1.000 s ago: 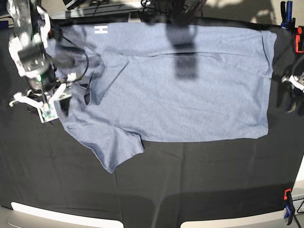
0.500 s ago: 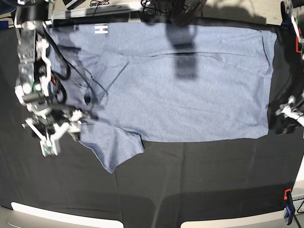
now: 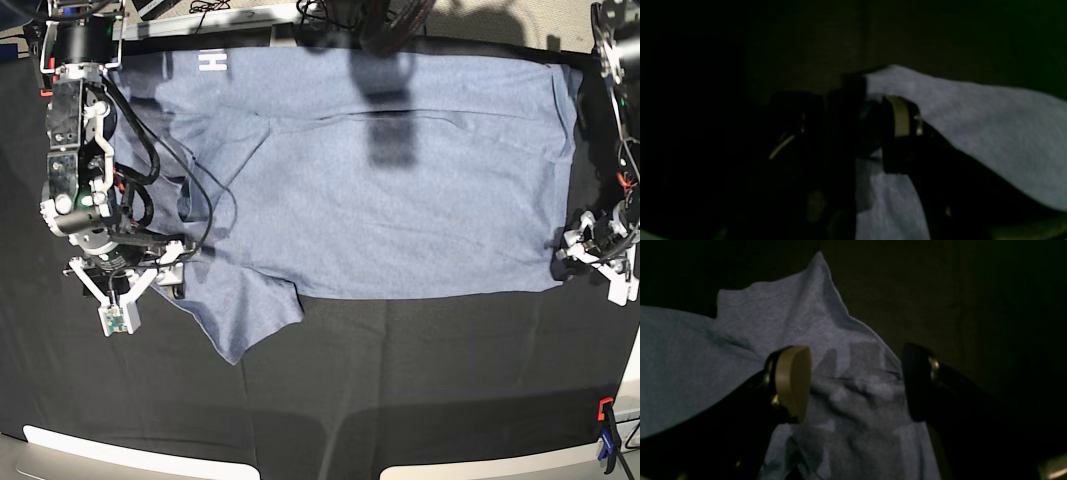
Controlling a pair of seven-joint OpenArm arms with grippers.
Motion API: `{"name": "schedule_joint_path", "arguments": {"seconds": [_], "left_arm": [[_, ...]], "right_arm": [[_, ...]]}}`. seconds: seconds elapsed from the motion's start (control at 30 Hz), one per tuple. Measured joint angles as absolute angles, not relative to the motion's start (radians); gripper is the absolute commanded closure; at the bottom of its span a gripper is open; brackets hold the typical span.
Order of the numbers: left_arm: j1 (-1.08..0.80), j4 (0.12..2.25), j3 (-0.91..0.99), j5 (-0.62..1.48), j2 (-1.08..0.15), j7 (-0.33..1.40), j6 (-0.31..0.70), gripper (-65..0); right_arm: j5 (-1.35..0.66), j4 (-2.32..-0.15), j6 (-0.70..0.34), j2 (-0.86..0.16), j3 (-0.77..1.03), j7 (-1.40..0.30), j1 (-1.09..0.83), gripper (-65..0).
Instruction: Layout the t-shirt on the table in an organized manner, then fold the t-shirt properly
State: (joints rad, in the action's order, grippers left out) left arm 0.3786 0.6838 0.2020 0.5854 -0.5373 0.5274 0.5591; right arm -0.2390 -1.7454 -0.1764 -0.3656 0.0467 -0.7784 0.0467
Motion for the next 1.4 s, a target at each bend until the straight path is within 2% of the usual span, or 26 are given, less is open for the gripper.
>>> {"name": "schedule_joint_path", "arguments": {"seconds": [0.13, 0.3, 0.4, 0.47, 0.63, 0.83, 0.93, 1.1, 1.4], "left_arm": [[0.386, 0.658, 0.202, 0.589, -0.520, 0.532, 0.661, -24.9], [0.397, 0.657, 0.203, 0.598, -0.467, 0.545, 0.673, -24.8], [0.396, 0.657, 0.203, 0.598, -0.451, 0.522, 0.678, -21.3], [0.393, 0.656, 0.203, 0.615, -0.456, 0.498, 0.685, -21.1], [0.394, 0.663, 0.205, 0.814, -0.496, 0.495, 0.685, -21.1], [0.413, 0.672, 0.317, 0.811, -0.522, 0.497, 0.685, -21.1], [0.413, 0.672, 0.349, 0.697, -0.527, 0.495, 0.685, -21.3], [0.411, 0.672, 0.349, 0.509, -0.504, 0.494, 0.685, -25.3], [0.410, 0.672, 0.348, 0.504, -0.449, 0.524, 0.686, -25.3]], "right_arm": [[-0.240, -1.745, -0.177, -0.366, 0.047, -0.778, 0.047, -41.1], [-0.239, -1.745, -0.177, -0.366, 0.047, -0.776, 0.047, -41.1], [-0.239, -1.745, -0.177, -0.366, 0.047, -0.775, 0.047, -41.1], [-0.239, -1.745, -0.177, -0.366, 0.047, -0.775, 0.047, -41.1], [-0.239, -1.745, -0.177, -0.366, 0.047, -0.775, 0.047, -41.1], [-0.239, -1.745, -0.177, -0.366, 0.047, -0.775, 0.047, -41.1], [-0.239, -1.745, -0.177, -0.366, 0.047, -0.775, 0.047, -41.1], [-0.240, -1.745, -0.177, -0.366, 0.047, -0.775, 0.047, -41.1], [-0.239, -1.745, -0.177, -0.366, 0.047, -0.788, 0.047, -41.1]]}}
